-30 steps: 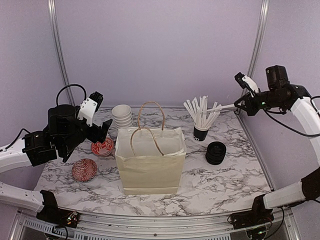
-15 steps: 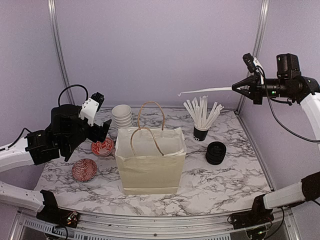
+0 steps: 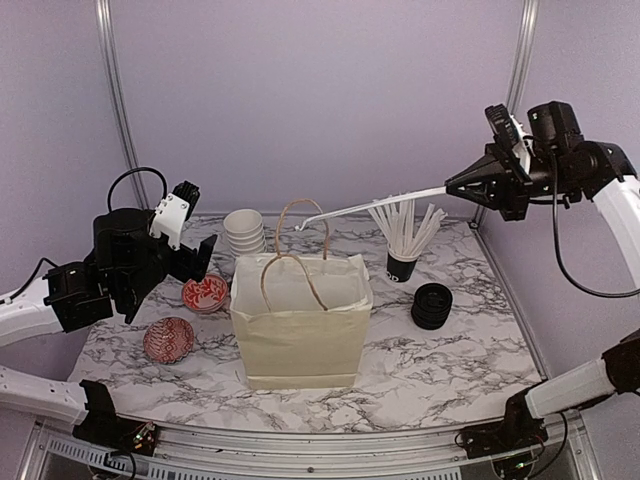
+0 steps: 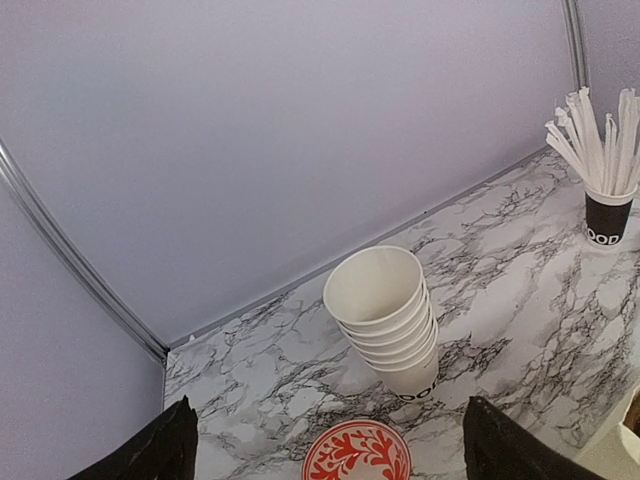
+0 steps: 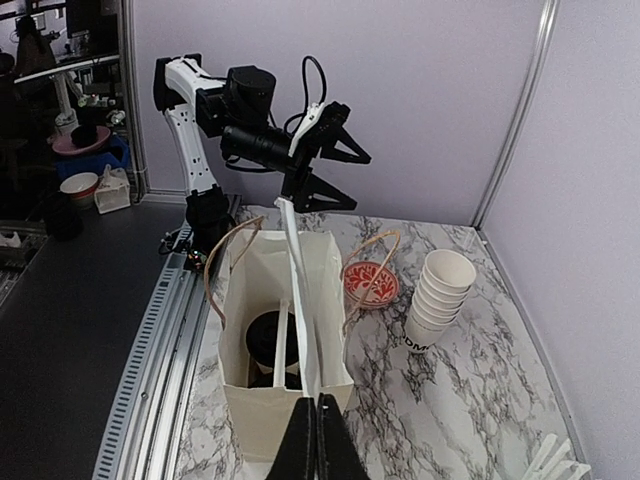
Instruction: Pack the takeout coffee
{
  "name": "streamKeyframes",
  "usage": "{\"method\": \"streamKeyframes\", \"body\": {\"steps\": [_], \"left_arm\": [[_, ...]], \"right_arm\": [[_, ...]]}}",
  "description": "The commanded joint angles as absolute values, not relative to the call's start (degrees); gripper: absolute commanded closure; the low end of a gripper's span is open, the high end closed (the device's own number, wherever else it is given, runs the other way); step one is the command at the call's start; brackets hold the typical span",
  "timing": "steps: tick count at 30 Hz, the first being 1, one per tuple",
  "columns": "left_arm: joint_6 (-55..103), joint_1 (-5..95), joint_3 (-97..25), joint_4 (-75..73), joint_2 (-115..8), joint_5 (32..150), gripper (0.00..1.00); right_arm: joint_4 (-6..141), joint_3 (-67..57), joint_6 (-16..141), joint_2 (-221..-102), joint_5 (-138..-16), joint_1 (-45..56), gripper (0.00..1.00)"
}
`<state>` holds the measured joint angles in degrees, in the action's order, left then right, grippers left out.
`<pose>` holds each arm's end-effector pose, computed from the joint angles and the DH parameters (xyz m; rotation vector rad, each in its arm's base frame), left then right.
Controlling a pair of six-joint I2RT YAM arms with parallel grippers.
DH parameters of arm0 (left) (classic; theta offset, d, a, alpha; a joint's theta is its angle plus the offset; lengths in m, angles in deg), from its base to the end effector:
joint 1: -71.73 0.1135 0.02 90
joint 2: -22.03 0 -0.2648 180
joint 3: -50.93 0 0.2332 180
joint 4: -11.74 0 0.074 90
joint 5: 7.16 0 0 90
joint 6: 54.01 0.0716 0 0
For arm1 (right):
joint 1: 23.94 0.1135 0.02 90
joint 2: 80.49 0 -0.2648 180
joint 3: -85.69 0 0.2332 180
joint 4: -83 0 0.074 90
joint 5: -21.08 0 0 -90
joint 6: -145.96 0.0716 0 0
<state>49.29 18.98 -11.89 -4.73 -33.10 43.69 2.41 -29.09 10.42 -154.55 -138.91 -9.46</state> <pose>0.1738 -0.1539 0.3422 0.4678 1.6239 0.0733 0.1765 0.1151 0.4571 -1.4229 1.2749 0.9973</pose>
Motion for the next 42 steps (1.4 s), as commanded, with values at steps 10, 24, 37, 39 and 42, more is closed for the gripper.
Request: {"method": "streamKeyframes", "body": {"steps": [10,24,37,39,42], "left_arm": [[50.0,19.5,-11.2,-3.8,-33.7,41.9,0.07],[50.2,19.6,-11.4,-4.3,-34.0,42.4,0.07],[49.6,19.6,-11.9,-5.3,-33.5,43.2,0.06],[48.9,19.6,-12.0,-5.2,-33.1,43.0,0.06],[48.1,19.6,-12.0,-4.8,-32.3,42.3,0.05]], "right_arm": [[5.2,-26.8,11.9,-159.1,-121.1,7.2,1.0],[6.5,-35.0,13.2,-173.6,-102.7,25.3,1.0],[3.4,-39.1,10.9,-173.4,-103.1,25.2,0.47],[3.1,-39.2,10.2,-171.5,-105.3,21.4,0.44],[5.0,-37.8,10.4,-167.8,-110.1,11.1,0.41]]}}
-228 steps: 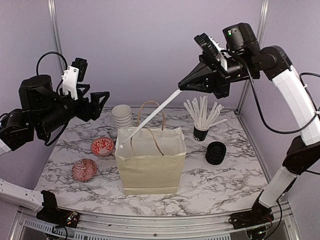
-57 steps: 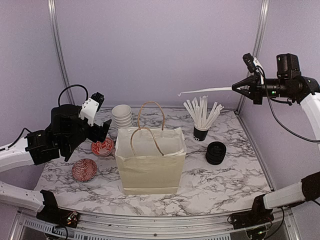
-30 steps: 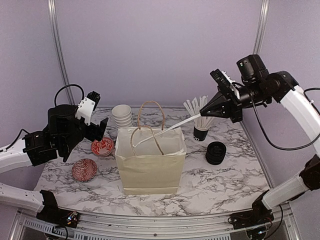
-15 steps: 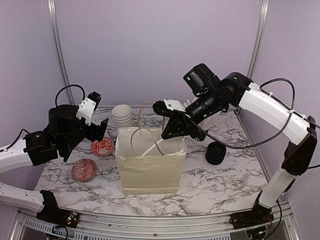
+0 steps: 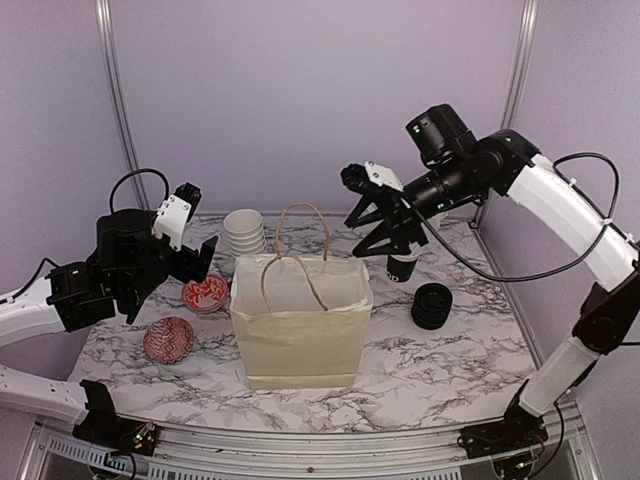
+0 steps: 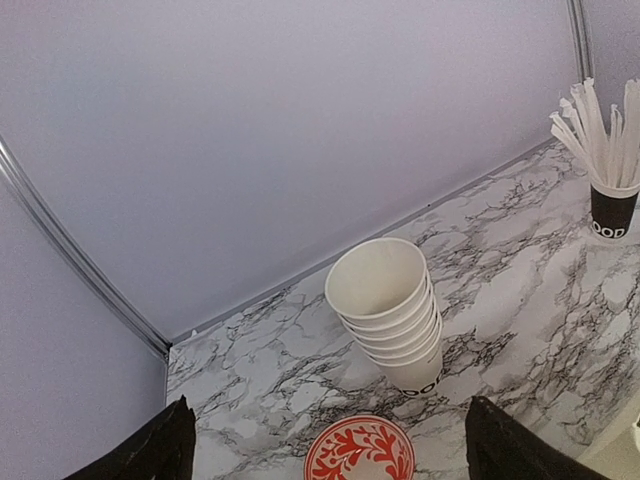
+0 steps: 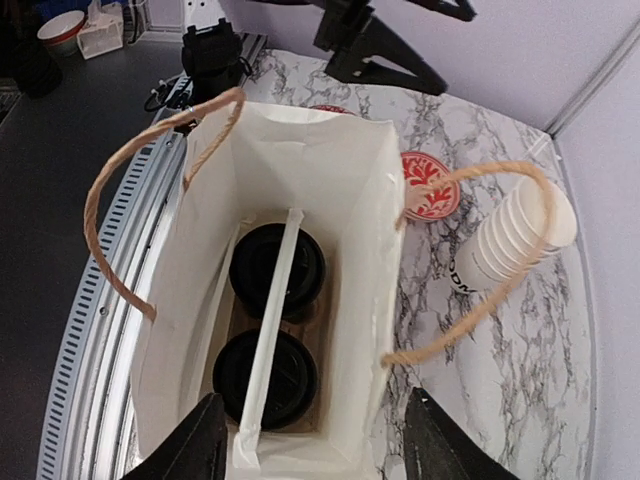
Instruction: Pack the takeout coffee
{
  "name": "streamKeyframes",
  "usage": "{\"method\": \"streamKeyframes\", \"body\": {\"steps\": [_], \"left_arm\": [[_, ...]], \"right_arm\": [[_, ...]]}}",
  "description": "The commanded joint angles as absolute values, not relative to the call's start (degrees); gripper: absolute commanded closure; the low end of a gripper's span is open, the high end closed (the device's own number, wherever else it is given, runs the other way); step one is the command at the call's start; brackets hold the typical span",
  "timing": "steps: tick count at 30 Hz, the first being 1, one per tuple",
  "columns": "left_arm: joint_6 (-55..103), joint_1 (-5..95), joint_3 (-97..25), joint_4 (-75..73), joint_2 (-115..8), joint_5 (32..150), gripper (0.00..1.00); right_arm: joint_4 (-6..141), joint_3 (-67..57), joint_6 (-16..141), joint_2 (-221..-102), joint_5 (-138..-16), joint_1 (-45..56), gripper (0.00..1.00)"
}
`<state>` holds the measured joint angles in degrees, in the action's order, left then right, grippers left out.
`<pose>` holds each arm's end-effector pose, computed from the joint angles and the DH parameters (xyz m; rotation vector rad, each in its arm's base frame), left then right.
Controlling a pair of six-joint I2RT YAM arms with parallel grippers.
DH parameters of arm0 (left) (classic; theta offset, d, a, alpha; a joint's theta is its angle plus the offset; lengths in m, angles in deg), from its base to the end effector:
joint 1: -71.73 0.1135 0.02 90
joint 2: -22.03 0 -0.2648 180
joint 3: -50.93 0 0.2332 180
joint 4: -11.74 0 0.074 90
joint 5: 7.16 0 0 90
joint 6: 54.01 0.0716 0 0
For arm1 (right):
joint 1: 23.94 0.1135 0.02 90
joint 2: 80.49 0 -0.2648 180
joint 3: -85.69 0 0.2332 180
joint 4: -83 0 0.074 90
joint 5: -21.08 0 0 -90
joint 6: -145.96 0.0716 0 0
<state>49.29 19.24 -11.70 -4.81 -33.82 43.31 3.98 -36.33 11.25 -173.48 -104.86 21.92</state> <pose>0.1764 -0.1549 0.3382 0.4709 1.6365 0.0912 0.1945 0.2607 0.3900 -1.8623 1.4540 0.7696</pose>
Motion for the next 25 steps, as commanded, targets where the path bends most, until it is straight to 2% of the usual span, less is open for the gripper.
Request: {"method": "streamKeyframes", "body": {"steps": [1,4,7,11,14,16,21,25], "left_arm": [[48.0,19.6,-12.0,-4.7,-32.1,42.2,0.05],[47.0,19.8,-12.3,-4.6,-31.7,41.4,0.04],[45.9,20.3,-12.9,-4.7,-31.7,41.4,0.04],[44.9,21.0,-14.1,-5.5,-31.8,41.2,0.03],[43.6,21.2,-15.9,-6.2,-31.8,39.9,0.01],[40.3,21.9,-17.0,-6.1,-31.8,34.0,0.01],[31.9,29.8,-22.3,-17.7,-32.9,34.6,0.01],[32.3,32.3,-21.5,-17.4,-29.6,35.1,0.01]], "right_arm": [[6.8,-36.4,10.9,-166.3,-111.4,8.0,0.4],[16.8,-27.1,15.3,-159.3,-111.5,-0.9,0.33],[28.7,-15.8,20.9,-153.2,-110.3,-8.4,0.22],[37.0,-7.9,28.3,-151.1,-107.4,-16.1,0.02],[42.9,-3.5,35.3,-150.5,-106.2,-22.0,0.01],[48.5,-0.4,41.5,-149.2,-102.2,-25.0,0.01],[58.0,5.9,47.9,-143.9,-87.1,-25.4,0.01],[58.3,7.0,49.0,-141.3,-84.1,-25.4,0.01]]}}
